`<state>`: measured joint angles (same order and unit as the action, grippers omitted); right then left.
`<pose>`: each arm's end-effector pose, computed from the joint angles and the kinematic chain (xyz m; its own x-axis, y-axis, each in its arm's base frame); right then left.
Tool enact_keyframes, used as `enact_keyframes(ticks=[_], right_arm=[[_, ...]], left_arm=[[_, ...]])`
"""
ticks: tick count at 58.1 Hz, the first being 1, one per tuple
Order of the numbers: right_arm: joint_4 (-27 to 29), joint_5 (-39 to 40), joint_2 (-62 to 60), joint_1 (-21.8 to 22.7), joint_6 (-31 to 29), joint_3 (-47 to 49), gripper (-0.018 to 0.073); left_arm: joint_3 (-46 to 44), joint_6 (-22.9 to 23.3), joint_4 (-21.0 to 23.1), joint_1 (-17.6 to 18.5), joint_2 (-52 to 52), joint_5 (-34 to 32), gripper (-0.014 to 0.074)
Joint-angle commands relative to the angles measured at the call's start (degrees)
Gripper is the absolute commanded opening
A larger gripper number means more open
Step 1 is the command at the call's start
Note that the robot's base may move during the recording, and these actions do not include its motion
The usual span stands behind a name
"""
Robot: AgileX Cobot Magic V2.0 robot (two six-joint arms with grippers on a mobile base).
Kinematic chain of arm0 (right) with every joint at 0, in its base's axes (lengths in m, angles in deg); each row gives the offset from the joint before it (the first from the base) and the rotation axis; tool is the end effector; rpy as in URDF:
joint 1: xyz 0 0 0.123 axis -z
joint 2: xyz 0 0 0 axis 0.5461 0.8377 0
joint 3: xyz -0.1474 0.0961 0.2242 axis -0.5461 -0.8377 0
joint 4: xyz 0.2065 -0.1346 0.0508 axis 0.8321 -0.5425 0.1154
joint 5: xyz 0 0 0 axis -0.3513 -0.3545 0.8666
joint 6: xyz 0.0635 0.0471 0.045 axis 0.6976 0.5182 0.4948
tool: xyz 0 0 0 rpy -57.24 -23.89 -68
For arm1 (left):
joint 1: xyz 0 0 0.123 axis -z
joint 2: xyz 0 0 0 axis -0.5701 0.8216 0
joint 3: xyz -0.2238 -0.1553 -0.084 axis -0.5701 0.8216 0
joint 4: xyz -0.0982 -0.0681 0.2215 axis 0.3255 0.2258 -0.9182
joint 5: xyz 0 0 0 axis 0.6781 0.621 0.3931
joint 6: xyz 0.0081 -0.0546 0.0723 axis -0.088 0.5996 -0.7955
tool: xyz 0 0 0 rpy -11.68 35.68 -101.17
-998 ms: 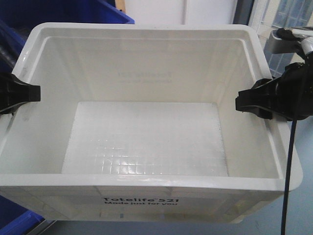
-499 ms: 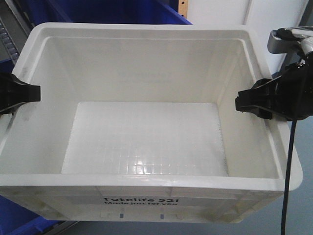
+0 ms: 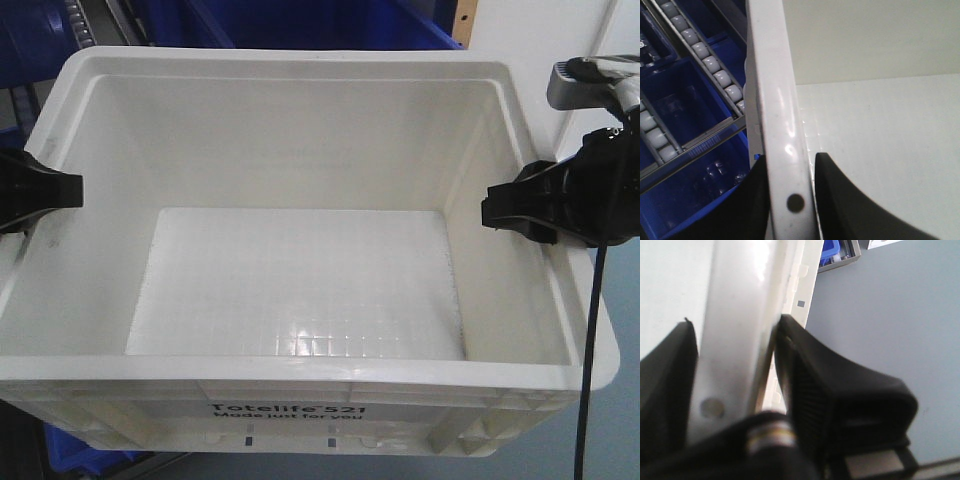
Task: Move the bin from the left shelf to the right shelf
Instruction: 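Hold the tote with both grippers while driving toward the other shelf, then carry the tote with both grippers up to the destination roller shelf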
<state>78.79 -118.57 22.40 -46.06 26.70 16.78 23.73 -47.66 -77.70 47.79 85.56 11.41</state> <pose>0.2225 0.0732 0.3590 -0.7511 -0.0585 -0.6576 -0.2902 0.9239 0.2493 0.2060 -0.0536 0.3688 -0.6749 -0.0609 -0.7354 0.1322 0.9705 -0.2017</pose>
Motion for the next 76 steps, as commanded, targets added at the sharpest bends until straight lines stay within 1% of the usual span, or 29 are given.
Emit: enact_keyframes(ticks=[1, 76], right_arm=[[0.52, 4.85, -2.02, 0.41, -2.69, 2.21, -0.0004], [0.52, 4.85, -2.02, 0.41, -2.69, 2.21, -0.0004]], left_arm=[[-2.28, -2.27, -1.91, 0.15, -1.66, -6.75, -0.0006], [-2.28, -2.27, -1.91, 0.15, -1.66, -6.75, -0.0006]])
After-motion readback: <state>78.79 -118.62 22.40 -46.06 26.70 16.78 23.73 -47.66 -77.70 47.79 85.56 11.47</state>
